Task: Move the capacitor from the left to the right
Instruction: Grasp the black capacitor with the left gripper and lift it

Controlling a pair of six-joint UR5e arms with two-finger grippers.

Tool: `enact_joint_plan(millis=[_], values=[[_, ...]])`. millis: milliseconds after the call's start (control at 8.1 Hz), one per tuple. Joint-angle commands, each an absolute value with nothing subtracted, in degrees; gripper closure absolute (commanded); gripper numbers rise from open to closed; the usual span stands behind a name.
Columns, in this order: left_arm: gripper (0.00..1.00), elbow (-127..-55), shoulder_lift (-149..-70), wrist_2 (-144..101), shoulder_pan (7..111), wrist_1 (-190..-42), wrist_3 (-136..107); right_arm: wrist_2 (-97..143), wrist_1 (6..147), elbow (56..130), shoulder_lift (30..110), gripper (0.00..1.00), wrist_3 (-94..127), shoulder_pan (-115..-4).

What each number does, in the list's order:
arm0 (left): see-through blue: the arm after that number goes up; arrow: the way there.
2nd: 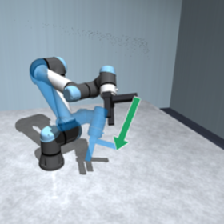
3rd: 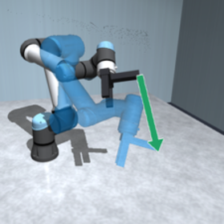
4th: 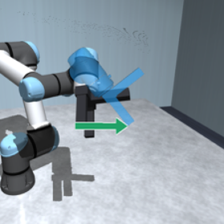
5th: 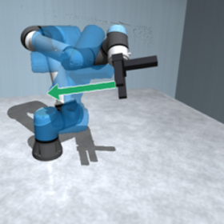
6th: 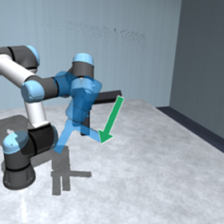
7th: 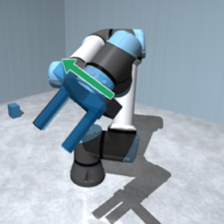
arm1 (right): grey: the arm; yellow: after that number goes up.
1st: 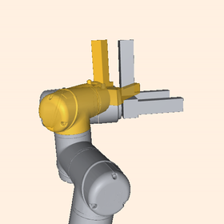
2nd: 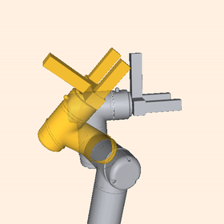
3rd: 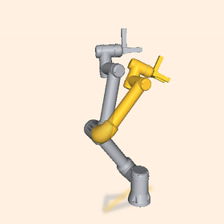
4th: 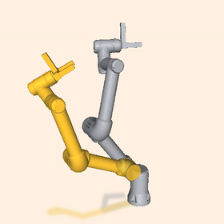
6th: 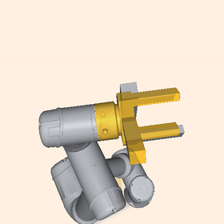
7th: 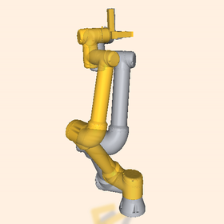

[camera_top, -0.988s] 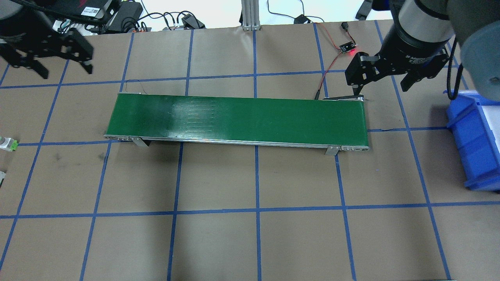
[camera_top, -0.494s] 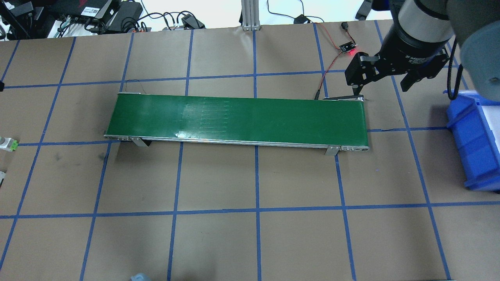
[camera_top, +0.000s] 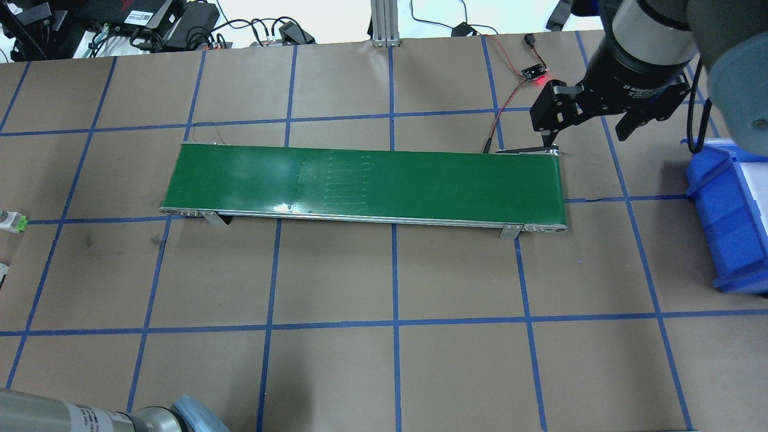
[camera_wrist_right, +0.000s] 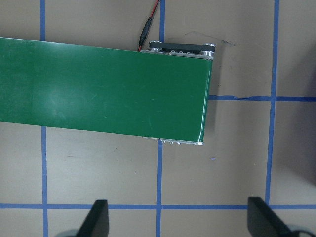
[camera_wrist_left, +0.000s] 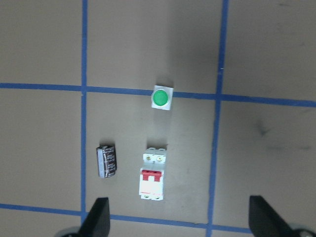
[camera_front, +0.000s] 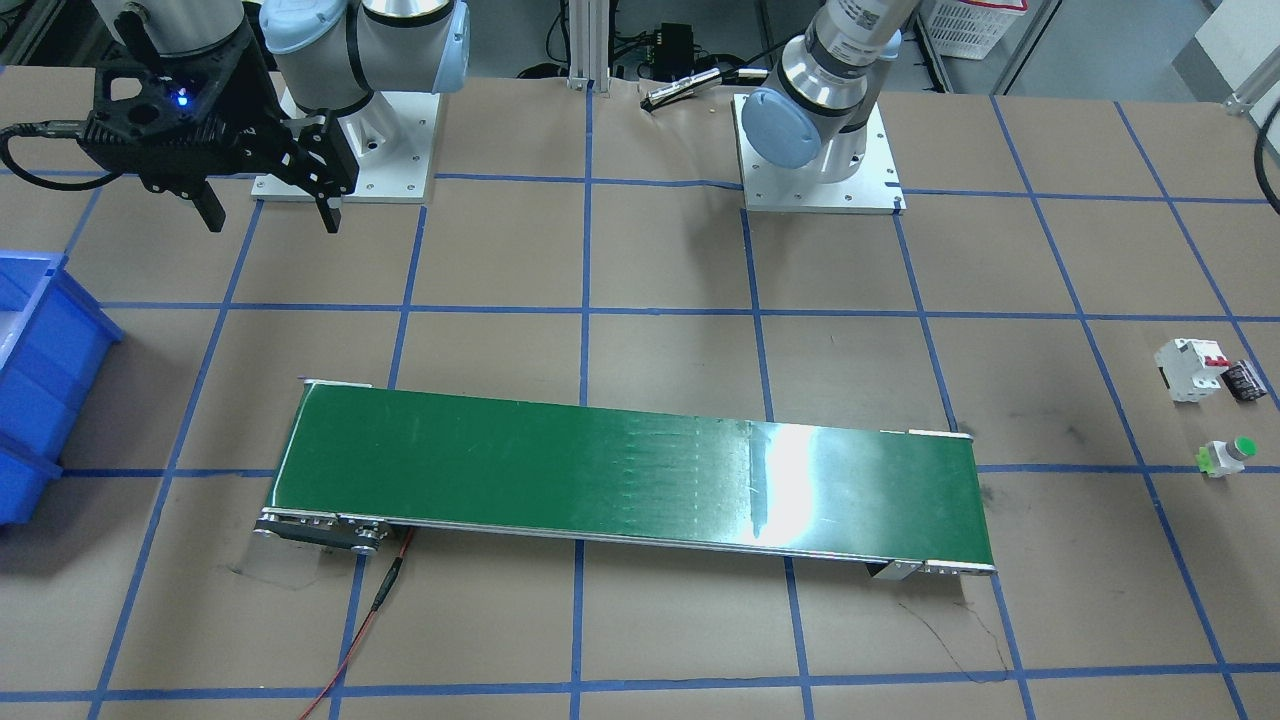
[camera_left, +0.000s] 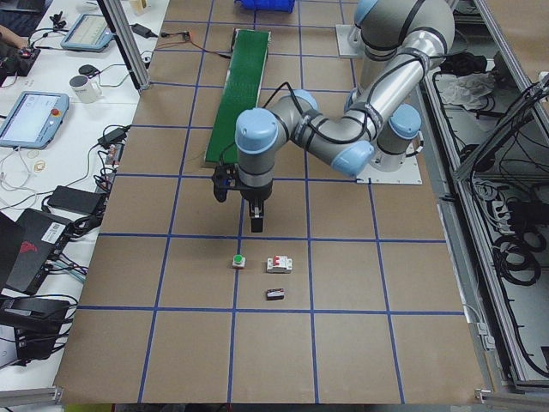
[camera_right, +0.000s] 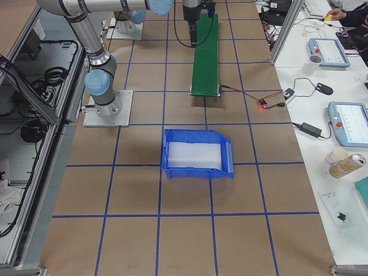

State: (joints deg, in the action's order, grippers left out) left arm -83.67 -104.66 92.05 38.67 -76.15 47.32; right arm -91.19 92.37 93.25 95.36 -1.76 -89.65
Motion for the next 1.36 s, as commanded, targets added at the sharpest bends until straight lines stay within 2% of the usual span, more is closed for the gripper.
enact_joint_plan(millis=[0, 123, 370, 1235], values=[[0.0, -83.67, -112.74, 92.11, 32.09, -68.93, 58.5, -91.32, 92.37, 93.25, 95.54, 0.0, -1.76, -89.65], [0.0, -83.67, -115.9, 91.94, 31.3, -62.21, 61.58, -91.49, 92.37, 93.25, 95.54, 0.0, -1.76, -89.65], [0.0, -83.67, -121.17, 91.76, 29.01, -60.56, 61.53, -91.49, 92.37, 93.25, 95.54, 0.0, -1.76, -89.65], [0.0, -83.67, -127.18, 88.95, 28.83, -58.98, 58.89, -91.49, 92.2, 93.25, 95.54, 0.0, -1.84, -89.65]])
